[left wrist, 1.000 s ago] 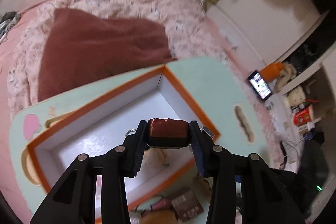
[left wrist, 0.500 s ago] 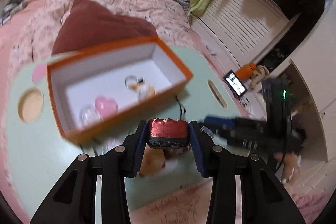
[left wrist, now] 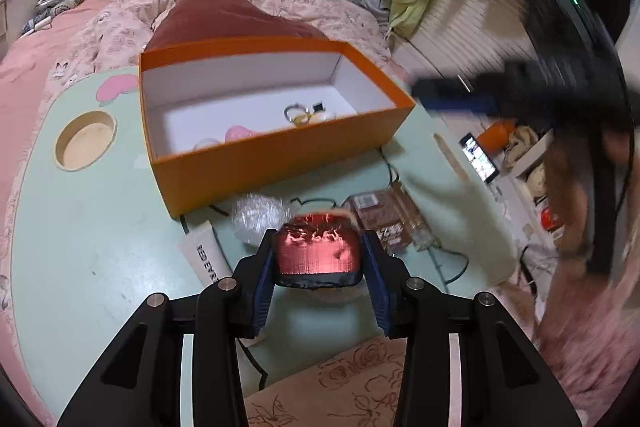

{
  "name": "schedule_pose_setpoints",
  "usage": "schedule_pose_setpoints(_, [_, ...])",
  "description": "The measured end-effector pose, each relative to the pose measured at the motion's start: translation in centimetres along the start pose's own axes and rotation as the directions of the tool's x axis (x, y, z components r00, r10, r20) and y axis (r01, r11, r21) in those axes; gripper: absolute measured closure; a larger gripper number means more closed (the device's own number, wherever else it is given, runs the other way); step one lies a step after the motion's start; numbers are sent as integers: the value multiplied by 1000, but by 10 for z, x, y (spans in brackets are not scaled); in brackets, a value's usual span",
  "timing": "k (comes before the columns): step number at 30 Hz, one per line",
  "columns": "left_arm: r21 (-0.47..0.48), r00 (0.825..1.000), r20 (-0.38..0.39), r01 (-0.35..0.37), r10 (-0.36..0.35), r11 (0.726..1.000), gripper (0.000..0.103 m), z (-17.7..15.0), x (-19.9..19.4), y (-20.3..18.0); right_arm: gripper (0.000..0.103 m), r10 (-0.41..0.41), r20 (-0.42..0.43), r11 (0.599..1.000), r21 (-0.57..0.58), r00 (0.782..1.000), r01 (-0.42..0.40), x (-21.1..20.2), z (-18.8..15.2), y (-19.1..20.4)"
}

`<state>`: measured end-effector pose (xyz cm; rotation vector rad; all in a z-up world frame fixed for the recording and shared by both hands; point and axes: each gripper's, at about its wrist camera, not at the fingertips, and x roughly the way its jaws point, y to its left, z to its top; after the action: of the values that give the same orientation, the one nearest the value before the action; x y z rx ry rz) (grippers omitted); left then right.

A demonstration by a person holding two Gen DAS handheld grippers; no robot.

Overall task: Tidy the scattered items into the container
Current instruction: 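Lower the mahjong tile onto the table with the left tool while the right tool grasps the keychain figure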

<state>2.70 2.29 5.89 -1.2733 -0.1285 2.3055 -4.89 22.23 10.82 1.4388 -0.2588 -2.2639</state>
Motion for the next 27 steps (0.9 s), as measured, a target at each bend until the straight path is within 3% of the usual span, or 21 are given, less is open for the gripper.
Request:
schedule_pose_setpoints(4, [51, 996, -50, -74, 77, 996, 61, -15, 21, -4, 63, -65, -137, 997, -38, 988, 61, 45, 38, 12])
schedule_pose_setpoints(9, [53, 998, -30, -56, 58, 997, 60, -22, 24, -5, 63, -202, -289, 979, -79, 936, 187, 103, 62, 10])
schedule_pose_setpoints(15, [39, 998, 50, -41, 39, 998, 53, -21, 7, -3, 62, -257, -376, 966, -123, 890, 227, 132, 62, 9])
schedule_pose_setpoints(16, [35, 998, 57, -43, 41, 998, 53, -21, 6, -1, 65, -281, -391, 959, -142, 876, 245, 137, 61, 8])
schedule_pose_setpoints(17, [31, 997, 65, -43, 41, 999, 53, -20, 4, 0, 75, -282, -400, 959, -150, 872, 242, 141, 61, 8])
schedule_pose_setpoints(18, [26, 997, 69, -42, 40, 999, 53, -20, 3, 1, 76, -284, -404, 958, -162, 870, 238, 144, 60, 7])
schedule_pose_setpoints(21, [16, 997, 74, -39, 38, 999, 53, -20, 1, 3, 77, -272, -382, 961, -156, 883, 229, 142, 60, 6])
schedule_pose_setpoints(27, [11, 996, 80, -45, 44, 999, 53, -20, -1, 3, 82, -162, -229, 986, -80, 960, 147, 87, 74, 6])
